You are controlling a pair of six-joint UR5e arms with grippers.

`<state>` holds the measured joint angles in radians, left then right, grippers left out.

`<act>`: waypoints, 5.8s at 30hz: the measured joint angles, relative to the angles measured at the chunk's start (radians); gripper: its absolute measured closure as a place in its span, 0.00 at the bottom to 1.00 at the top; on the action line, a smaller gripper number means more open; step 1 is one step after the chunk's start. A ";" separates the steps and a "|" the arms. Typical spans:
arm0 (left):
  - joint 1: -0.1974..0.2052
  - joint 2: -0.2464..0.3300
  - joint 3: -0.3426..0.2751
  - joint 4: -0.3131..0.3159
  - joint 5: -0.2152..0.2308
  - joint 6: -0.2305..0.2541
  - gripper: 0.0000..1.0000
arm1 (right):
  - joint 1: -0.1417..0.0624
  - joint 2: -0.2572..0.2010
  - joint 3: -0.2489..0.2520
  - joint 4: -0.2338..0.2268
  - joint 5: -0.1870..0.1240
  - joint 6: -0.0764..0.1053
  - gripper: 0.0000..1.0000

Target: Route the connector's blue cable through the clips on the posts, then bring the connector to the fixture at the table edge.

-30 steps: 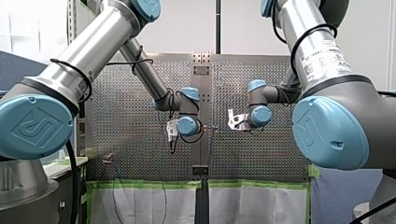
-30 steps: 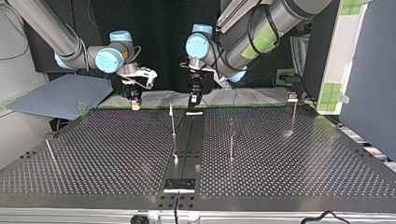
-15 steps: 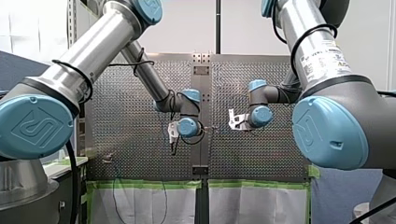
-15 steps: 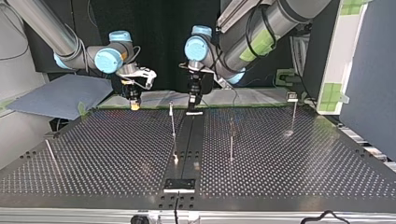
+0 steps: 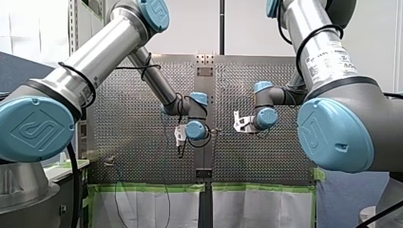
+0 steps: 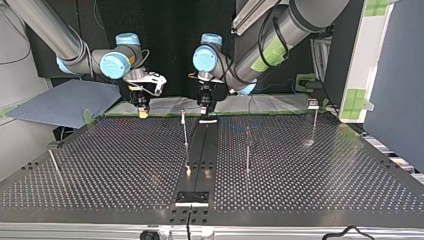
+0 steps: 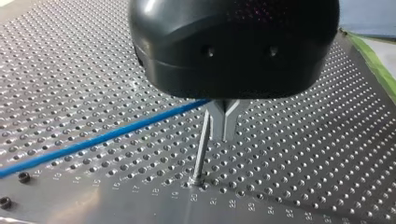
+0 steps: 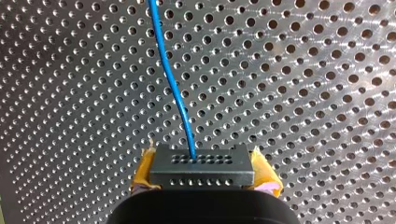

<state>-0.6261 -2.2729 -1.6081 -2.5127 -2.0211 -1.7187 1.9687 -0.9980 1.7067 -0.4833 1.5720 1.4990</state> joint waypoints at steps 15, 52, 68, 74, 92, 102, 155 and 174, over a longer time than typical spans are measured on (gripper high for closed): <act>0.019 -0.003 0.004 0.001 0.011 0.002 1.00 | -0.007 0.000 0.000 -0.019 0.000 0.003 0.83; 0.037 -0.068 0.138 -0.070 0.041 -0.017 1.00 | -0.022 0.000 0.000 -0.045 0.002 0.015 0.83; 0.053 -0.070 0.142 -0.075 0.047 -0.005 0.96 | -0.040 0.003 0.000 -0.076 0.000 0.035 0.83; 0.047 -0.069 0.142 -0.075 0.049 0.018 0.58 | -0.041 0.004 0.000 -0.075 0.001 0.035 0.83; 0.014 -0.067 0.141 -0.117 0.157 0.094 0.02 | -0.041 0.007 0.000 -0.075 0.000 0.034 0.83; 0.013 -0.065 0.118 -0.143 0.151 0.115 0.02 | -0.041 0.009 0.000 -0.075 0.000 0.032 0.83; -0.061 0.053 -0.041 -0.054 0.167 0.107 0.02 | -0.041 0.012 0.000 -0.063 0.000 0.034 0.83; -0.067 0.053 -0.041 -0.073 0.104 0.041 0.02 | -0.044 0.012 0.000 -0.054 -0.003 0.031 0.83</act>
<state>-0.6932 -2.2202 -1.6487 -2.5861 -1.9173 -1.6779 1.9249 -0.9858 1.7067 -0.5372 1.5694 1.5298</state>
